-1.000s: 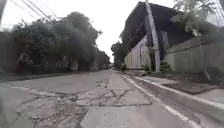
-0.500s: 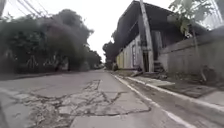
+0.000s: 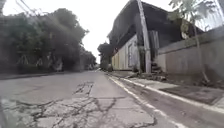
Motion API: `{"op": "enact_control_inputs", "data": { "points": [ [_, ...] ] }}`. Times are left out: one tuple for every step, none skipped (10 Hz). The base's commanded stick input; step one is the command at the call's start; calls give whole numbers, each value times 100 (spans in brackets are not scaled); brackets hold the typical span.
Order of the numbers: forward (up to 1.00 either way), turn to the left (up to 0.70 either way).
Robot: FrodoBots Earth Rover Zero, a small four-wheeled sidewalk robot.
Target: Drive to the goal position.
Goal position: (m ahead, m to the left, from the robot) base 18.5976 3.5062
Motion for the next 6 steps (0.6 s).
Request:
{"op": "enact_control_inputs", "data": {
  "points": [
    [70, 0],
    [70, 0],
    [70, 0],
    [70, 0],
    [70, 0],
    [70, 0]
  ]
}}
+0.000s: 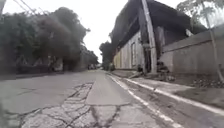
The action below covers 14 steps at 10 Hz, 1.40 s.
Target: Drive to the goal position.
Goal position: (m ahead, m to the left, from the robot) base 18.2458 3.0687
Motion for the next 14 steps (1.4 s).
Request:
{"op": "enact_control_inputs", "data": {
  "points": [
    [70, 0],
    [70, 0],
    [70, 0],
    [70, 0],
    [70, 0],
    [70, -1],
    [70, -17],
    [70, -35],
    [70, -34],
    [70, -30],
    [70, -14],
    [70, 0],
    [70, 0],
    [70, 0]
  ]
}}
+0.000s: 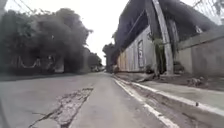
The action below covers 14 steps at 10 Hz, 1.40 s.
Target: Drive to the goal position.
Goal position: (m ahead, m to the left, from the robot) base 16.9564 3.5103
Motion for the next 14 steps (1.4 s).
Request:
{"op": "enact_control_inputs", "data": {
  "points": [
    [70, 0],
    [70, 0],
    [70, 0],
    [70, 0],
    [70, 0],
    [70, 0],
    [70, 0],
    [70, 0],
    [70, 0],
    [70, 0],
    [70, 0],
    [70, 0],
    [70, 0],
    [70, 0]
  ]
}}
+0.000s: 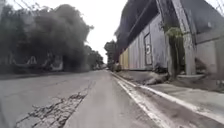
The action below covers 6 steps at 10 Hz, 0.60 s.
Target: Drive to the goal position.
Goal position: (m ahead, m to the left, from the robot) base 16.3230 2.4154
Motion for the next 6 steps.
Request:
{"op": "enact_control_inputs", "data": {
  "points": [
    [70, 0],
    [70, 0],
    [70, 0],
    [70, 0],
    [70, 0],
    [70, 0]
  ]
}}
